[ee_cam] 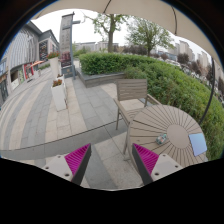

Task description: Arrange mouse

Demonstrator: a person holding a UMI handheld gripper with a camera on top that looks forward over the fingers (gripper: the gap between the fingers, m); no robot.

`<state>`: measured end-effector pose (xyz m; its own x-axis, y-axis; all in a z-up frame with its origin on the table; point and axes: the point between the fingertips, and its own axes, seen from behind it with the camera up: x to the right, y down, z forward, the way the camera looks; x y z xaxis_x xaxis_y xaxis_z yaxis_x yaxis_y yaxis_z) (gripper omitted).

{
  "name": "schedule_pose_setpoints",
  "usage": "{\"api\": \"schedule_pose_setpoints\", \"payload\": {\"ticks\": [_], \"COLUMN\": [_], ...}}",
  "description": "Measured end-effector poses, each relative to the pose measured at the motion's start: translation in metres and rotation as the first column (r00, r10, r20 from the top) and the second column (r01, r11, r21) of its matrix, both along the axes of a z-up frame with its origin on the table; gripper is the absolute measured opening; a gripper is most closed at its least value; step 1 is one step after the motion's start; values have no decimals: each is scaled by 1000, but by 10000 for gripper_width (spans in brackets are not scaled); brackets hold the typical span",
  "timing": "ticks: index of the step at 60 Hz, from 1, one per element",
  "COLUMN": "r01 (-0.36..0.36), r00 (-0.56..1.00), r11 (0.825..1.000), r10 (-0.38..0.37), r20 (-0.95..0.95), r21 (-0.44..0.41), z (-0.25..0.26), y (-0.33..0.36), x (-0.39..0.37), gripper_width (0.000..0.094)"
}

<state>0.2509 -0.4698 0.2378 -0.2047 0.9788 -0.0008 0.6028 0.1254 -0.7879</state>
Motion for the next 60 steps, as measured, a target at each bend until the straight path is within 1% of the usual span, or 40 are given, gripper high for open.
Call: {"api": "schedule_pose_setpoints", "payload": {"ticks": [8,14,16,17,21,22,25,26,27,32,37,38,39,46,50,56,60], "r01": [77,151,182,190,247,254,287,302,307,352,386,395,396,415,417,412,411], "r00": [997,988,983,981,968,966,957,952,950,934,921,918,917,909,909,911,911], "r11": [997,988,983,982,969,967,958,953,952,936,922,918,917,909,908,909,909], "r10": [-77,-151,-182,-190,-247,-254,-287,-302,-307,-353,-387,-396,-397,-416,-417,-409,-407], "r20": [15,27,30,35,42,44,49,51,50,49,38,37,34,14,-10,-50,-62], "r21": [-8,-5,-1,-5,1,1,4,8,6,21,32,37,39,38,41,65,64], "z": [-6,-19,-23,-22,-30,-30,-34,-35,-37,-44,-50,-51,-54,-66,-73,-93,-110], "y": [26,62,59,77,87,102,114,106,125,147,162,155,172,186,192,207,215], "x": [-13,-28,-25,-28,-34,-32,-34,-37,-35,-35,-37,-39,-41,-48,-56,-72,-85], "gripper_width": [838,838,836,839,840,839,845,845,845,845,846,846,845,846,843,841,836]}}
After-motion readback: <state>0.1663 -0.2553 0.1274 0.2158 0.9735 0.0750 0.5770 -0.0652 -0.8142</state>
